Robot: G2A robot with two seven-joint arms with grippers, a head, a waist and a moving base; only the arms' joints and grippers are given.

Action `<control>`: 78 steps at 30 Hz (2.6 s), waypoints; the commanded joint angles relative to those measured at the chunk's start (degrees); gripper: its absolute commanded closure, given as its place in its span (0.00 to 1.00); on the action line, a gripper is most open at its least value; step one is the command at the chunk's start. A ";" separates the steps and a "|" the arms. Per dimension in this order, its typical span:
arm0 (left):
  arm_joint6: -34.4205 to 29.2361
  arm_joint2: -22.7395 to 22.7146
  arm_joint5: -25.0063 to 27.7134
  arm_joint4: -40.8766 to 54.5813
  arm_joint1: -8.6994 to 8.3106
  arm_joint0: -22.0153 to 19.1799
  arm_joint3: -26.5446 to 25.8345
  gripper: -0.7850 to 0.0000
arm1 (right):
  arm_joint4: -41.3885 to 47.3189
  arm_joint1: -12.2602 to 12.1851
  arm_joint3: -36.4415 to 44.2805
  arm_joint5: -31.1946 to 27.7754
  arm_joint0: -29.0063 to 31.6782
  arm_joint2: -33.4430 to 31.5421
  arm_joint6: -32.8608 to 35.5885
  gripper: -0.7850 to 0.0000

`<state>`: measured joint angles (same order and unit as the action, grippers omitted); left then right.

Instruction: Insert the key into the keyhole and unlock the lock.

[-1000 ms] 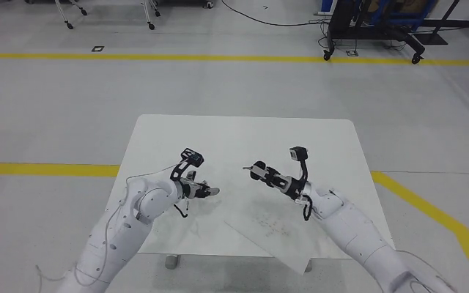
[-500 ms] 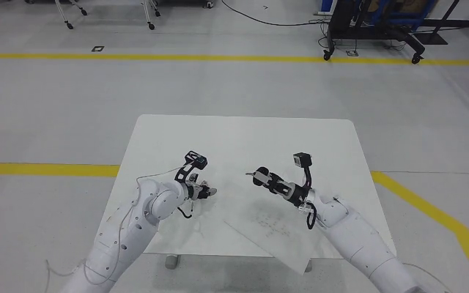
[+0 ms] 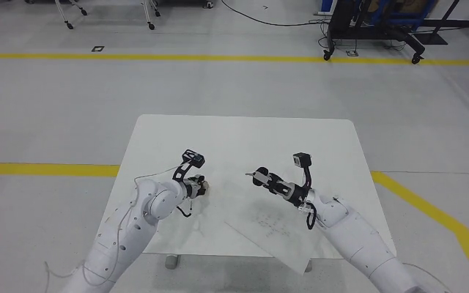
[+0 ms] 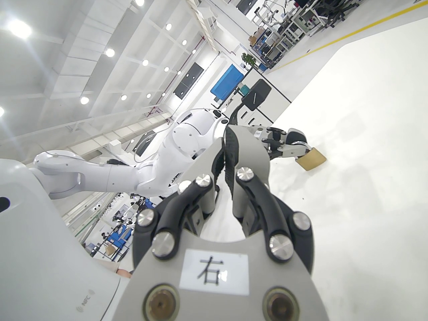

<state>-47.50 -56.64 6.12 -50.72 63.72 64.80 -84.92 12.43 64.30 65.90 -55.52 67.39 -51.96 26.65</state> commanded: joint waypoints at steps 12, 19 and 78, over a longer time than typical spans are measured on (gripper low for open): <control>5.49 -9.70 9.83 30.92 -0.14 3.74 -0.93 1.00 | 0.00 0.00 0.00 0.00 0.00 0.00 0.00 1.00; -12.67 -15.46 20.91 70.52 -0.53 2.69 8.38 1.00 | 0.00 0.00 0.00 0.00 0.00 0.00 0.00 1.00; -31.73 -7.99 18.32 95.57 3.67 -5.54 23.90 1.00 | -19.00 10.61 -1.12 -2.48 -4.81 5.63 -35.15 1.00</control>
<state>-78.91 -64.68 24.29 44.88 67.37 59.31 -61.06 -6.61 74.80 65.02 -58.00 62.77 -46.44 -8.56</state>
